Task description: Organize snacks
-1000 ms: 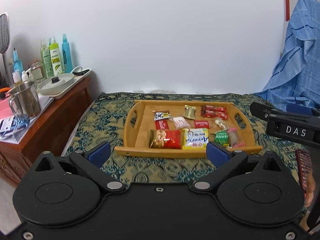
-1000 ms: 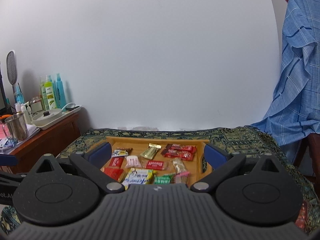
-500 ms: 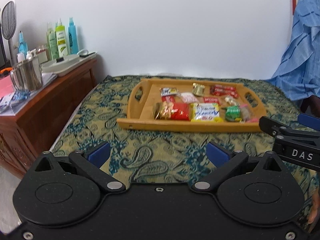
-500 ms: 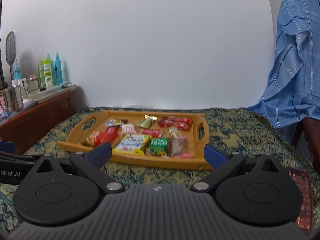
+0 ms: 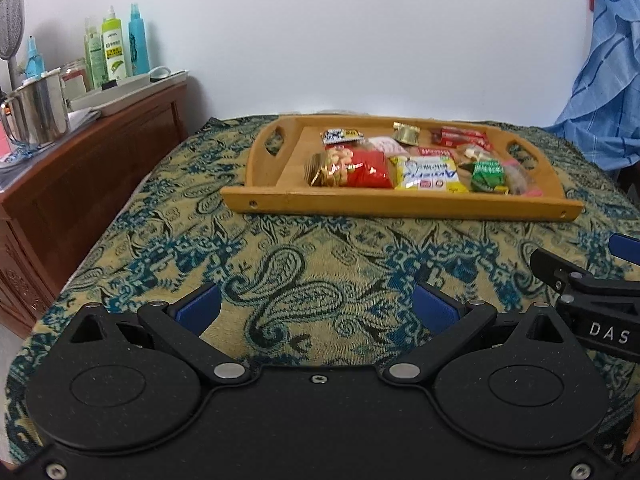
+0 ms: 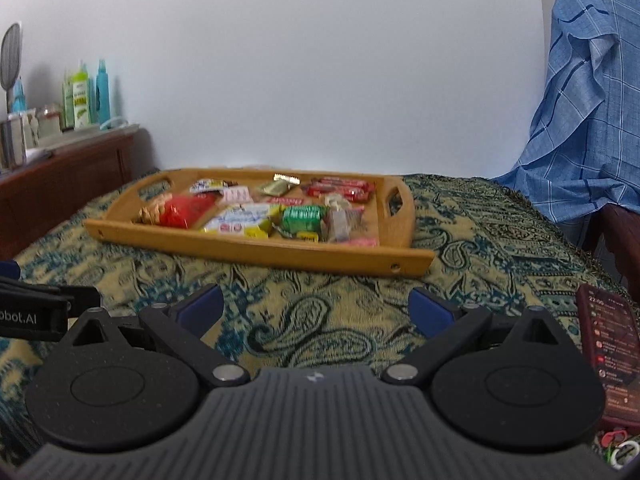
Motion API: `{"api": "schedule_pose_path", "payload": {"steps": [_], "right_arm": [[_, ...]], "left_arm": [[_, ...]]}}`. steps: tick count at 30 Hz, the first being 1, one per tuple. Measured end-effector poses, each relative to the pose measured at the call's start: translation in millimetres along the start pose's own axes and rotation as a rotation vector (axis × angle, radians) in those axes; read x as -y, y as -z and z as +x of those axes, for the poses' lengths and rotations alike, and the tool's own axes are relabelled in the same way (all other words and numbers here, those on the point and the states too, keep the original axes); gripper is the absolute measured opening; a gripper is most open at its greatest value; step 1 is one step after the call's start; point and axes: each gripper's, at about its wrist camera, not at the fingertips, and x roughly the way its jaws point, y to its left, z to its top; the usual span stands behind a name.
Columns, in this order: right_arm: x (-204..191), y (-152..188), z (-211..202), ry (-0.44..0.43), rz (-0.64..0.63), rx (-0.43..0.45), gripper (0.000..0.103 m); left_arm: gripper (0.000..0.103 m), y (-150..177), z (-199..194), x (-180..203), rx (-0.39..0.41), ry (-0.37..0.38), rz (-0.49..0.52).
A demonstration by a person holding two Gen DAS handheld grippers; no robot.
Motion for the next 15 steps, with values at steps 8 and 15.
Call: {"api": "schedule_pose_path", "payload": {"steps": [8, 15], "right_arm": [[-3, 15, 18, 0.044, -0.033, -0.034, 0.103], [6, 17, 29, 0.031, 0.018, -0.088, 0.103]], "left_arm": [[0.102, 9, 29, 3, 0.006, -0.006, 0.020], [0.103, 10, 42, 3, 0.002, 0.009, 0.000]]}}
